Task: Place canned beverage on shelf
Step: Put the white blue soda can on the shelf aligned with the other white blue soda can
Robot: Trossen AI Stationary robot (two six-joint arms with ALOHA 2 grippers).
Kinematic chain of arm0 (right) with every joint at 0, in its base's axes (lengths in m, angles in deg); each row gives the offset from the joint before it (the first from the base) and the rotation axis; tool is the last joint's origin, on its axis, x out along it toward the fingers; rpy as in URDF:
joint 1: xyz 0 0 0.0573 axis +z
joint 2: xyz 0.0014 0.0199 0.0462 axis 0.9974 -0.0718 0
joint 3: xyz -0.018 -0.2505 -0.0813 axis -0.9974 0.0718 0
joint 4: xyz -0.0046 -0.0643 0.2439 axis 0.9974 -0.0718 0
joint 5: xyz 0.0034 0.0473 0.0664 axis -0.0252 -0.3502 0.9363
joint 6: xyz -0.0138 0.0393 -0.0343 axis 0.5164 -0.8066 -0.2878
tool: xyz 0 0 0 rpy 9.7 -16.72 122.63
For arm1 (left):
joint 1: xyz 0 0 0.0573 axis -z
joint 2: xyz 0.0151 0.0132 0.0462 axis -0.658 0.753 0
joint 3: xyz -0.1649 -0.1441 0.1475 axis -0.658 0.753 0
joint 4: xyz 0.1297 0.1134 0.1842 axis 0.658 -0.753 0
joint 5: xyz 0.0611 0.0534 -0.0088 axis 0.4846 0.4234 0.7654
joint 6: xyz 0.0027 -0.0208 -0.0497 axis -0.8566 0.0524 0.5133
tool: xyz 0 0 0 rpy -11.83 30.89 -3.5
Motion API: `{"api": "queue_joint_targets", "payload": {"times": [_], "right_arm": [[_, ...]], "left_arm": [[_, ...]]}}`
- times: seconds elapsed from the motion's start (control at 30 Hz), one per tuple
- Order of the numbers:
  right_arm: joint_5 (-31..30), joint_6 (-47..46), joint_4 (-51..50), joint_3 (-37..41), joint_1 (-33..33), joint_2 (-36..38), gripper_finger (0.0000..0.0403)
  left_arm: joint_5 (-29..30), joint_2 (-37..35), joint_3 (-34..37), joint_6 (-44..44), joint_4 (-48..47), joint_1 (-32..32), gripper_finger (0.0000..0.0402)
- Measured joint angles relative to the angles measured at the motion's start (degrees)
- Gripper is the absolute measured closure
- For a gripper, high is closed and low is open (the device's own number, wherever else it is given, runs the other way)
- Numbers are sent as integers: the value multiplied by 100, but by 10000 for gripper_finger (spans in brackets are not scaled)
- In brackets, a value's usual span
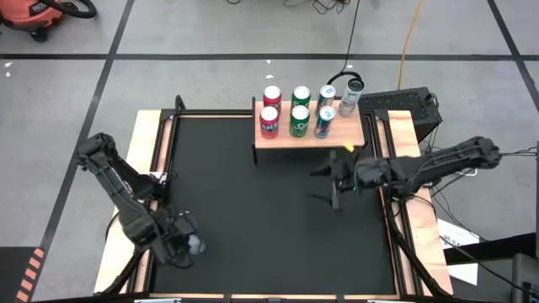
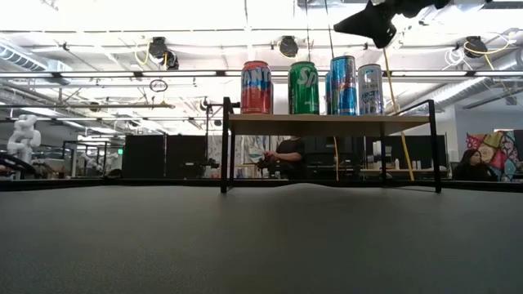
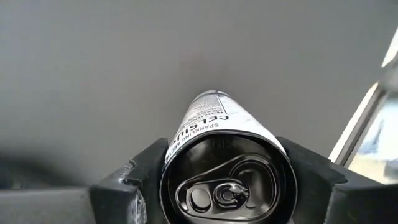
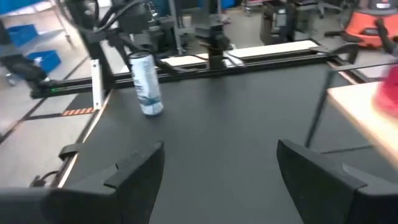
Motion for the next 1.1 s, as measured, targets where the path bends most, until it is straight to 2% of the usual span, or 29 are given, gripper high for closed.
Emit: {"api": "queue_joint_targets", "payload": {"times": [0.07,0.23,0.43,0.57,0.77,1.1], "right_arm": [[-204,32,450,129,298,-287,108],[-195,104,1861,203,844,-1377,108],[-164,235,3420,128,1143,-2643,108],[122,185,3729,-33,1148,-3269,108],[107,89,3880,-403,1141,-3832,108],[-70,-84,3878,-824,898,-4359,108]], "left_arm": [[158,20,-77,-442,285,-231,169],[378,3,-302,-1662,912,-860,163],[391,92,-308,-2772,1639,-1661,160],[344,386,-308,-3491,2336,-2112,159],[201,778,-308,-4365,3219,-2540,158],[274,1104,-308,-5210,4159,-2719,157]]}}
